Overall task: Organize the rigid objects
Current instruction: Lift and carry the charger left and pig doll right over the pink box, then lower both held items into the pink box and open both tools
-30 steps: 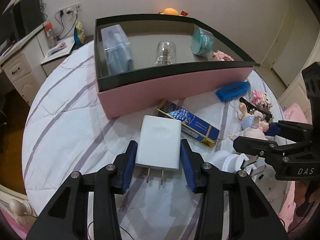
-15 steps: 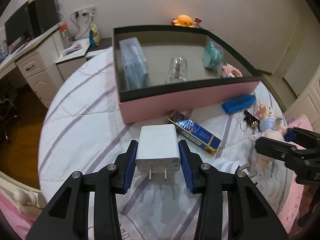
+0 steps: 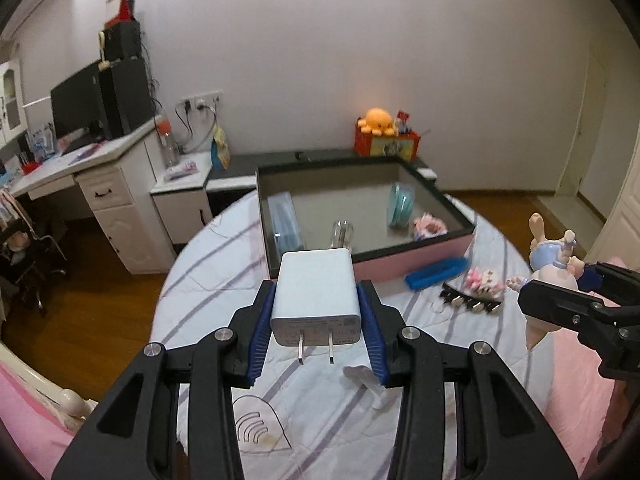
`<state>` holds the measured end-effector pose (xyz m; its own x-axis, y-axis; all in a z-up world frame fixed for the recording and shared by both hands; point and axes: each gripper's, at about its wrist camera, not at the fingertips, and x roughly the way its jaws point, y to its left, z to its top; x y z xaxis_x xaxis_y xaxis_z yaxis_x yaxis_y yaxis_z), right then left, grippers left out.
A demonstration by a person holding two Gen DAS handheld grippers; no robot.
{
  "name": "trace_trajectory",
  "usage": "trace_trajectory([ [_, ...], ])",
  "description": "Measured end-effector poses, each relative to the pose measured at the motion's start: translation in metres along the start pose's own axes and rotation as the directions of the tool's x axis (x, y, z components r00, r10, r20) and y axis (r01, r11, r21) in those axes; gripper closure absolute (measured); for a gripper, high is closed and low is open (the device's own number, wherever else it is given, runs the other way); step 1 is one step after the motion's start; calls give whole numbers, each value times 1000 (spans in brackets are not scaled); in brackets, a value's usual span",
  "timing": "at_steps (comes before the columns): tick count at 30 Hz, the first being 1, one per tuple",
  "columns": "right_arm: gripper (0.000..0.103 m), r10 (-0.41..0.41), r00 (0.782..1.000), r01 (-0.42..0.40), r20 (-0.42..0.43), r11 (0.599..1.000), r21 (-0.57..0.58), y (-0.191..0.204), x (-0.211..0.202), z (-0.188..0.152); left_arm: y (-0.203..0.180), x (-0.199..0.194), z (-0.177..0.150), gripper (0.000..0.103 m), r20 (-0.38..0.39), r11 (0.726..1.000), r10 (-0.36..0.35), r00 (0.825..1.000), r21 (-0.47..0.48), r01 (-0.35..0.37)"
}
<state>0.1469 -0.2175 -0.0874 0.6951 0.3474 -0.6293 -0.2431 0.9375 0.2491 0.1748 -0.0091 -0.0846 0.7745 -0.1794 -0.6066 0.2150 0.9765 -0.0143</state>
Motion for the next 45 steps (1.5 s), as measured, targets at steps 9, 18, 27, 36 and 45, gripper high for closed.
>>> trace_trajectory([
  [9, 39, 14, 999, -14, 50, 1000, 4, 2, -23, -10, -11, -26, 0, 61, 64, 999, 35, 997, 18, -36],
  [18, 38, 10, 998, -10, 55, 1000, 8, -10, -9, 6, -14, 0, 14, 61, 52, 1000, 13, 999, 19, -14],
  [27, 38, 24, 999, -25, 25, 999, 27, -36, 41, 52, -11, 64, 56, 61, -5, 1000, -4, 1000, 7, 4],
  [36, 38, 28, 994, -20, -107, 997, 75, -71, 121, 85, -17, 147, 87, 61, -125, 1000, 2, 992, 5, -1],
  [45, 38, 55, 979, -39, -197, 996, 81, -89, 164, 93, -19, 194, 97, 61, -207, 1000, 14, 978, -1, -15],
])
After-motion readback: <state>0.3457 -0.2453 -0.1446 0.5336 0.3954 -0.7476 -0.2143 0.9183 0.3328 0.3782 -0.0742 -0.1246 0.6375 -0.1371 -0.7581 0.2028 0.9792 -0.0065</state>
